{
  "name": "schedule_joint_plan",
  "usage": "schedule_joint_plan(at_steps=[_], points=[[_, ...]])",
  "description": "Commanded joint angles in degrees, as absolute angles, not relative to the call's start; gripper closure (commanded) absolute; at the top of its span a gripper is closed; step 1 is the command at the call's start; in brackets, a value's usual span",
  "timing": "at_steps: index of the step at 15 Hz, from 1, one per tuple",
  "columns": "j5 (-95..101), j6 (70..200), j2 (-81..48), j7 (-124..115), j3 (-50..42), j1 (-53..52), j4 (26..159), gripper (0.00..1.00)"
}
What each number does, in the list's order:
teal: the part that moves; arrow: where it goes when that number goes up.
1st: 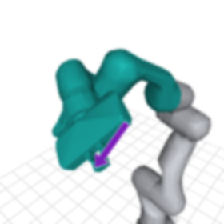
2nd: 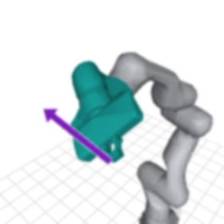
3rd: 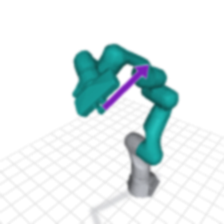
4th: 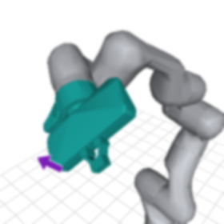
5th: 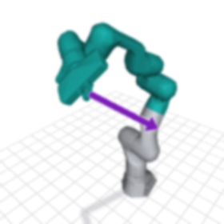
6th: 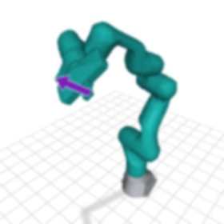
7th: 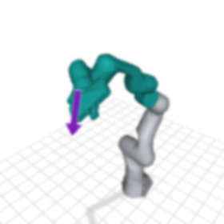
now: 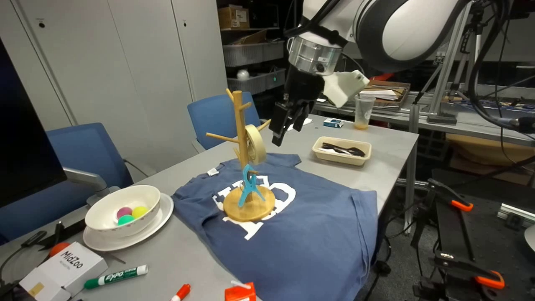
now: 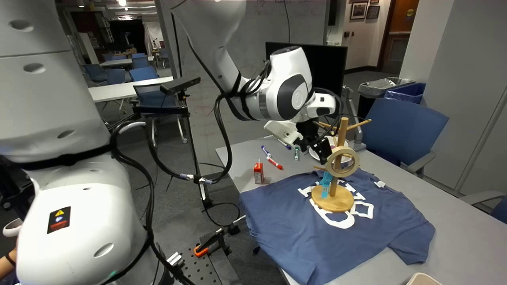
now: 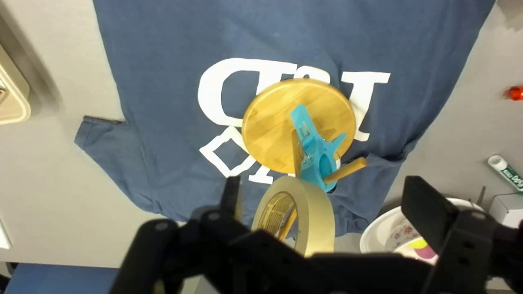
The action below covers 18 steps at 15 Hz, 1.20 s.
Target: Pick up the tape from the wooden holder and put it on the table.
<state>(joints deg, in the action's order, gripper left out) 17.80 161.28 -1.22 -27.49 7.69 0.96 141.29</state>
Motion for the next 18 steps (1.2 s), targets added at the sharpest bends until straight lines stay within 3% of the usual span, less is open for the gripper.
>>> schedule_joint_plan(at_steps=[1, 15, 18], points=[[25.0, 163.5, -7.1, -34.3, 6.3, 1.0, 136.1, 0.00], [46.9, 163.6, -15.7, -63.2, 1.3, -4.6, 127.8, 0.00], [50.5, 163.5, -16.9, -67.3, 0.7, -5.3, 126.8, 0.17]])
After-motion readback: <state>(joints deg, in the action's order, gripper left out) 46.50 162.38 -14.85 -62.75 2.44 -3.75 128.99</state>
